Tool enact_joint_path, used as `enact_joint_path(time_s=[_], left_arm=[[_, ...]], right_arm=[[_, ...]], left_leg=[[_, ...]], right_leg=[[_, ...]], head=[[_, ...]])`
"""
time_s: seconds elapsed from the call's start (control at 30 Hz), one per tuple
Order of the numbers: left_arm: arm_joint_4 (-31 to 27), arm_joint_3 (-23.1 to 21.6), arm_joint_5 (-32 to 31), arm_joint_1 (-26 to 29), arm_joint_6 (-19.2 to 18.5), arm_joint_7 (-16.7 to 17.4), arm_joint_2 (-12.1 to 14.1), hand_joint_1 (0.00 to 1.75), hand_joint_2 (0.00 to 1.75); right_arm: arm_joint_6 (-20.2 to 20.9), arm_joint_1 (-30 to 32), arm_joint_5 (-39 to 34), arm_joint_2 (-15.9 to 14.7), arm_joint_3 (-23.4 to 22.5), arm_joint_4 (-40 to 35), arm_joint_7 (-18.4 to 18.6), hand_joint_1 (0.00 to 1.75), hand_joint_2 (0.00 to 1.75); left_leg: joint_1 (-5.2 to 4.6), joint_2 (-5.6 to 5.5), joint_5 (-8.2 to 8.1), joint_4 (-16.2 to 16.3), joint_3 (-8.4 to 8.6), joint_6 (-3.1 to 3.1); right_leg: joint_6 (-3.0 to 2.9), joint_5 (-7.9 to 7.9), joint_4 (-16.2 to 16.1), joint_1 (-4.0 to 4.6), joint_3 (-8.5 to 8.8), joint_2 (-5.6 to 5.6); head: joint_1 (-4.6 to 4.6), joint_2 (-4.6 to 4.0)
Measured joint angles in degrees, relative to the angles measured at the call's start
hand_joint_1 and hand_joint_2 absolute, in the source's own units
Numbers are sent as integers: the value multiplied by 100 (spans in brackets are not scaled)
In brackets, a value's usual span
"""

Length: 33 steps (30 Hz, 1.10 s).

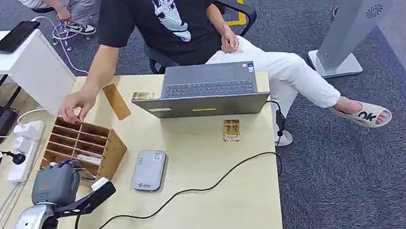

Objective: Pass the card to the sensor for recognition and then transmit it.

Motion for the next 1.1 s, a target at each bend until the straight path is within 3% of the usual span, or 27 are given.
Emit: enact_joint_path(time_s=[0.23, 0.4, 0.67, 0.9, 1.1], left_arm=[[0, 28, -2, 0, 142, -55, -22, 175, 175], [-373, 262, 491, -109, 435, -279, -26, 175, 175], [-1073, 686, 894, -931, 507, -341, 22, 175, 175], [-1086, 843, 990, -1908, 540, -264, 92, 175, 175], [-1019, 859, 905, -2334, 632, -168, 103, 175, 175]], right_arm=[[5, -1, 48, 0, -13, 0, 0, 0, 175], [5, 0, 109, 0, -44, 0, -2, 0, 175], [5, -2, 232, 0, -46, -2, -28, 0, 175], [7, -29, 431, -4, -46, -7, -35, 0, 175], [7, -44, 494, -9, -46, -7, -24, 0, 175]], left_leg=[[0, 0, 0, 0, 0, 0], [2, -1, 1, 3, -2, 0], [3, -3, 6, 3, -1, -1], [3, -5, 12, 3, -1, -4], [3, -5, 13, 4, -2, -4]], right_leg=[[0, 0, 0, 0, 0, 0], [-1, 1, 0, 1, -3, -2], [-1, 4, 2, 3, -1, -3], [-3, 9, 2, 4, 0, -5], [-2, 9, 1, 4, -1, -5]], head=[[0, -2], [0, -2], [0, -2], [0, -2], [0, -2]])
